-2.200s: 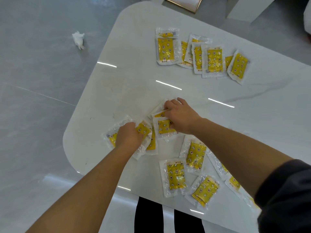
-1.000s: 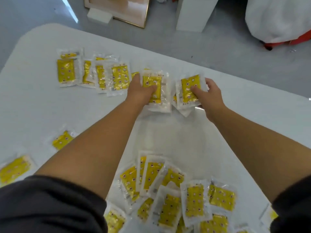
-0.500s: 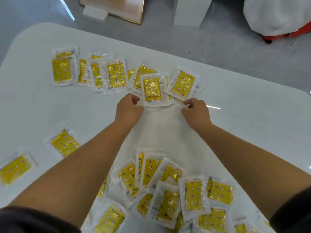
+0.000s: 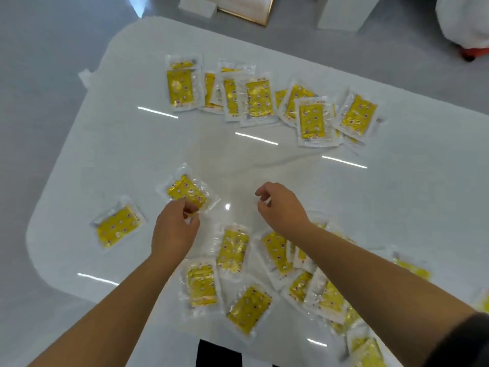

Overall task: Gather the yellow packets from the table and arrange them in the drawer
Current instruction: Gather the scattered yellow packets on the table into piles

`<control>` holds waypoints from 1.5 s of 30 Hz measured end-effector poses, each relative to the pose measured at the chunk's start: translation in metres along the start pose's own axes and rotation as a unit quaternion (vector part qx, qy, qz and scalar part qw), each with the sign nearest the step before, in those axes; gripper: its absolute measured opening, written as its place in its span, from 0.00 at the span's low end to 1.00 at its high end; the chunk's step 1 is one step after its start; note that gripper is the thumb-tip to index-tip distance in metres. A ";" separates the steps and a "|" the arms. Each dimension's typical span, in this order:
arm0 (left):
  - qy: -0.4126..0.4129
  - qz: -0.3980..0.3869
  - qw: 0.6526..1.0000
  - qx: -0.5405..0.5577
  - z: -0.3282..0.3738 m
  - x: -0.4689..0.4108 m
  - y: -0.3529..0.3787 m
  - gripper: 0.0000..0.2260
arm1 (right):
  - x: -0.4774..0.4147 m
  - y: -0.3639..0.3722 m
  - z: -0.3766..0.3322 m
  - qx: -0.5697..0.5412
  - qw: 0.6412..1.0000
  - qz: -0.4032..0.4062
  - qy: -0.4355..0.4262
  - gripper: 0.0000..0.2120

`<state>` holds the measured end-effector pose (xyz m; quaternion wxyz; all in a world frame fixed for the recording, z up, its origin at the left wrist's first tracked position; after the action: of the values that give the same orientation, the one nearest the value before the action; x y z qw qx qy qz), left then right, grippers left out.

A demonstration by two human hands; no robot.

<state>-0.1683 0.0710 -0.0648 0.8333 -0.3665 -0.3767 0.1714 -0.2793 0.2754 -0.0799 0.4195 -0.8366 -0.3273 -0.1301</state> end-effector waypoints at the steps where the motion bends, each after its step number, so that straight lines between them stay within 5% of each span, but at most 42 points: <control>1: -0.003 0.014 1.000 -0.014 -0.017 -0.004 -0.012 0.07 | -0.002 0.012 -0.013 0.009 1.000 -0.009 -0.006 0.11; 6: -0.051 0.083 0.989 -0.112 -0.081 -0.026 -0.064 0.22 | -0.023 0.059 -0.076 0.080 0.996 -0.007 -0.039 0.16; 13: -0.048 0.042 0.968 -0.244 -0.114 -0.057 -0.081 0.35 | -0.054 0.085 -0.113 0.213 0.975 0.044 0.033 0.31; 26: -0.055 -0.066 0.984 -0.155 -0.114 -0.066 -0.076 0.13 | -0.072 0.093 -0.112 0.208 0.973 -0.014 0.102 0.22; 29: -0.054 -0.087 0.983 -0.153 -0.109 -0.065 -0.072 0.13 | -0.071 0.090 -0.110 0.165 0.981 -0.019 0.104 0.16; 33: -0.052 -0.112 0.986 -0.108 -0.102 -0.065 -0.061 0.10 | -0.065 0.089 -0.102 0.077 0.991 -0.035 0.106 0.22; 38: -0.044 -0.178 0.982 -0.041 -0.085 -0.059 -0.048 0.05 | -0.059 0.085 -0.099 0.037 0.996 -0.067 0.034 0.06; 45: 0.006 -0.265 0.961 -0.073 -0.069 -0.030 -0.040 0.06 | -0.041 0.051 -0.070 0.023 0.997 -0.068 0.026 0.10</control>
<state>-0.1357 -0.0064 -0.0814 0.8221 -0.3143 -0.4669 -0.0858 -0.2729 0.1801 -0.0890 0.4367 -0.7990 -0.3757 -0.1724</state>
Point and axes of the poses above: each hand's wrist, its own x-axis away from the middle knuckle, its own y-axis out of the palm, z = x × y, the point moved 6 cm from there along -x, towards the middle knuckle, and after that the axes turned 5 degrees about -y, right-handed, at the moved point
